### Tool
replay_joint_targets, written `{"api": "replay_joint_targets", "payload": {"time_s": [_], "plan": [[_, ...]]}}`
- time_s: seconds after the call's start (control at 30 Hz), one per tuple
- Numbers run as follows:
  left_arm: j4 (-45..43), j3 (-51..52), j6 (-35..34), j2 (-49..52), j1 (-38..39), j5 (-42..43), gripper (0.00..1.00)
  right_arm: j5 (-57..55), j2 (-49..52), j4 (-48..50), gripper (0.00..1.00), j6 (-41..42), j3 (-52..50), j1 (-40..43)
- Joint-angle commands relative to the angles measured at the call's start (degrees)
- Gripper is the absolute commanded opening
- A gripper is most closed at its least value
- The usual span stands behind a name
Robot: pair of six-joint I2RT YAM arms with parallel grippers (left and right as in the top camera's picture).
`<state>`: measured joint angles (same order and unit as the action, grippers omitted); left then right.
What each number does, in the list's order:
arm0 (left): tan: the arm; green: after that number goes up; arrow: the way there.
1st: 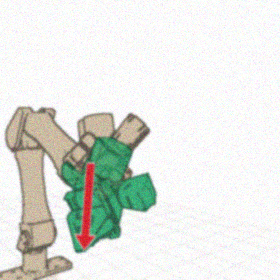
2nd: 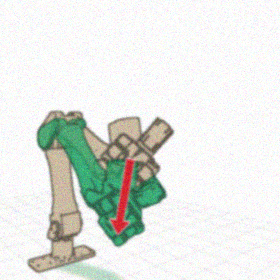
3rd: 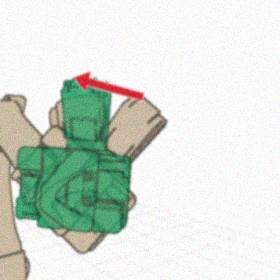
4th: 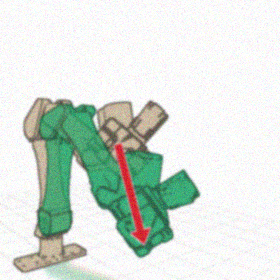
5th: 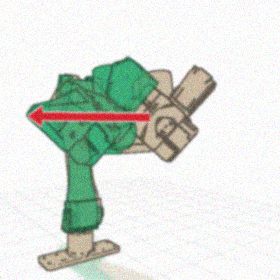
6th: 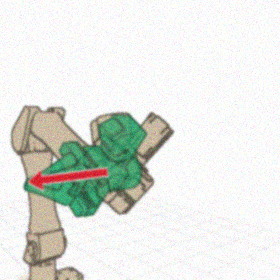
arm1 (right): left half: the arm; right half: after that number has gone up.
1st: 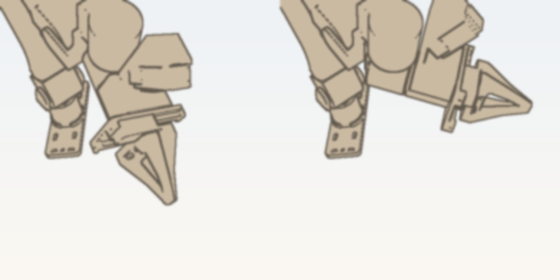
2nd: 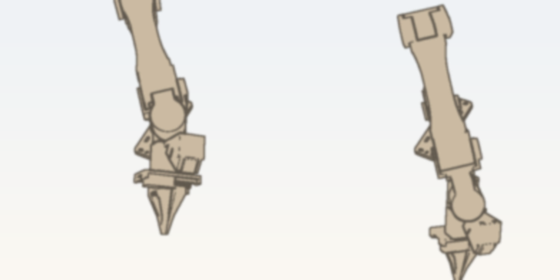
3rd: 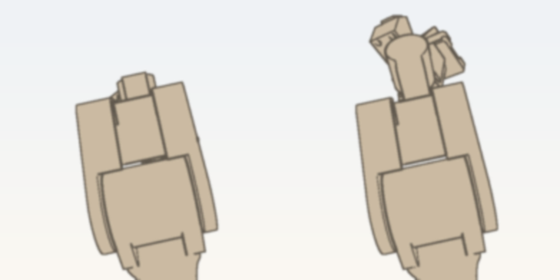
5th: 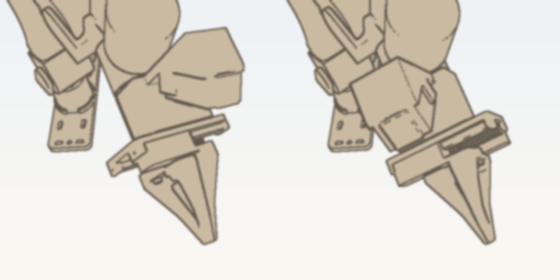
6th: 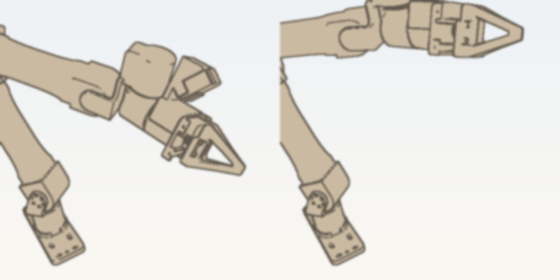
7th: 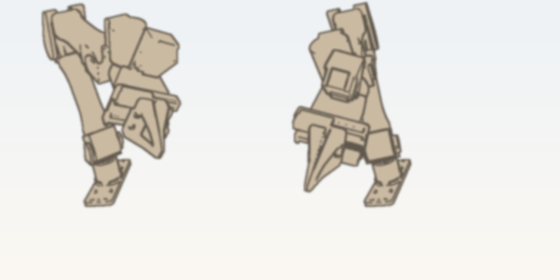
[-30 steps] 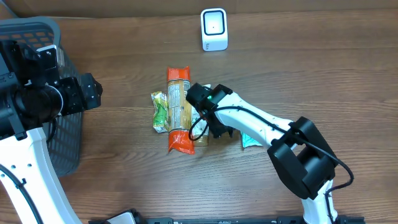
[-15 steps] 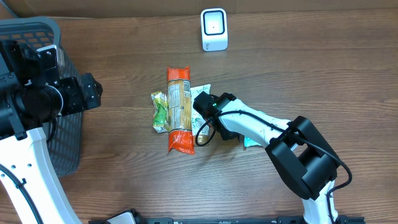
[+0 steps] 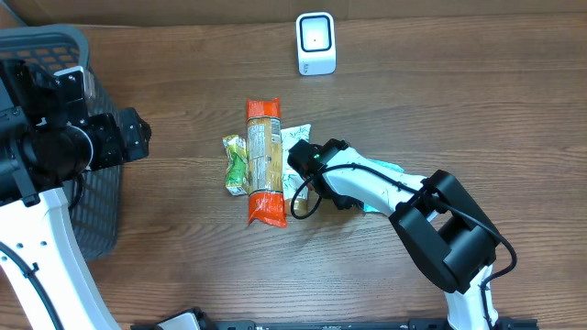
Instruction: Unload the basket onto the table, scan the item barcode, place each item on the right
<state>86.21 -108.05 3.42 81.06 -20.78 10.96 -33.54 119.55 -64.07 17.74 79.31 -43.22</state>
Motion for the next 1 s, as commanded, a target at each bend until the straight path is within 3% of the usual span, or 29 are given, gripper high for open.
{"api": "replay_joint_targets", "payload": {"time_s": [0.0, 0.27, 0.4, 0.7, 0.97], "plan": [[0.1, -0.4, 1.1, 0.2, -0.2, 0.7, 1.00, -2.6, 0.4, -0.3, 0.50, -0.2, -0.6, 0.3], [0.1, -0.4, 1.1, 0.2, -0.2, 0.7, 1.00, 2.0, 0.4, 4.0, 0.34, -0.2, -6.3, 2.5], [0.1, -0.4, 1.1, 0.2, -0.2, 0.7, 1.00, 5.5, 0.4, 5.0, 0.05, 0.5, -7.7, 2.6], [0.1, -0.4, 1.1, 0.2, -0.2, 0.7, 0.99, 15.1, -0.9, 5.7, 0.04, 3.3, -3.9, 2.6], [0.1, -0.4, 1.1, 0.2, -0.2, 0.7, 1.00, 33.6, -13.6, 8.1, 0.04, 2.8, 1.7, 2.6]]}}
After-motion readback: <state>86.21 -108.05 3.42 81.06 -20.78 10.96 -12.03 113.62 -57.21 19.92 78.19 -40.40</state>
